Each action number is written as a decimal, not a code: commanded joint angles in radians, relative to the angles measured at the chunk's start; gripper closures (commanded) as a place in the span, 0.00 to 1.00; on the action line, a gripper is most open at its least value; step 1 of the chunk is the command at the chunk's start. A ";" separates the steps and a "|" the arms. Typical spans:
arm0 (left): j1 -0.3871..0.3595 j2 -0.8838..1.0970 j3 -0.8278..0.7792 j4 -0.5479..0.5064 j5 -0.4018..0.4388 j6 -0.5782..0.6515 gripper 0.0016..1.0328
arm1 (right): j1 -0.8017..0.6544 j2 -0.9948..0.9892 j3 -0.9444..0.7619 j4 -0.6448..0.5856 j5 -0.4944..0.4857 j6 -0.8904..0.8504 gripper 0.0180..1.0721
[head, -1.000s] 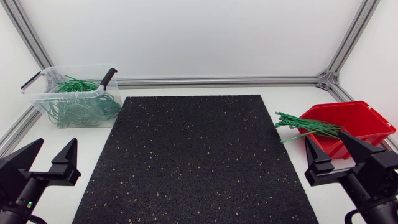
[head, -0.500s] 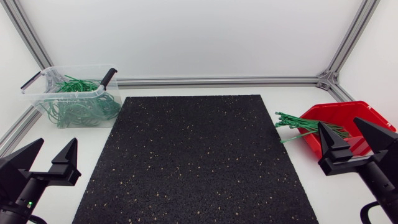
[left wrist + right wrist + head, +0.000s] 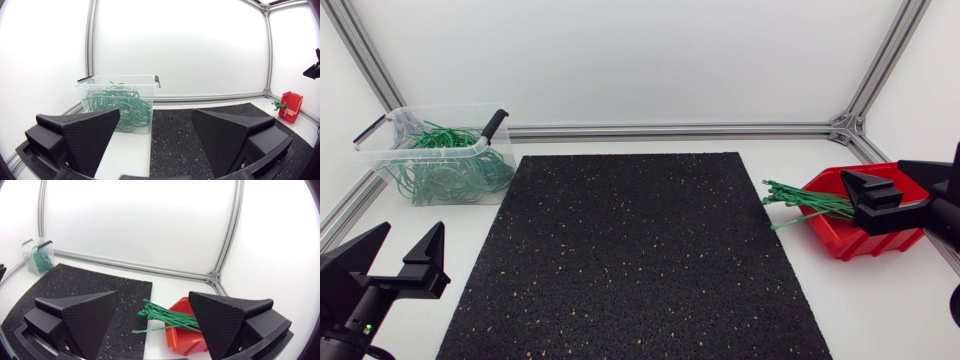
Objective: Take a green cable tie from the red box, thread the tail through the head to close it, then place it in the transparent bin on the left.
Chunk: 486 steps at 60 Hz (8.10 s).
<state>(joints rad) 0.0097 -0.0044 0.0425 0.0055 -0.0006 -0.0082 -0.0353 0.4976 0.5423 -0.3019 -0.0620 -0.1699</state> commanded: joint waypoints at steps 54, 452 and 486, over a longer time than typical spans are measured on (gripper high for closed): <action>-0.005 -0.008 -0.041 -0.015 0.005 -0.024 0.03 | -0.074 0.415 0.071 -0.198 -0.071 -0.942 0.21; -0.284 1.414 0.838 0.350 1.321 -0.078 0.13 | 0.505 0.987 0.493 0.063 -1.042 0.024 0.94; -0.326 1.443 0.856 0.366 1.317 -0.119 0.34 | 0.532 1.003 0.469 0.165 -1.039 0.095 0.94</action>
<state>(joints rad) -0.3069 1.4204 0.8719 0.3573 1.3048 -0.1059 0.4835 1.4853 1.0382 -0.1493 -1.0969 -0.0975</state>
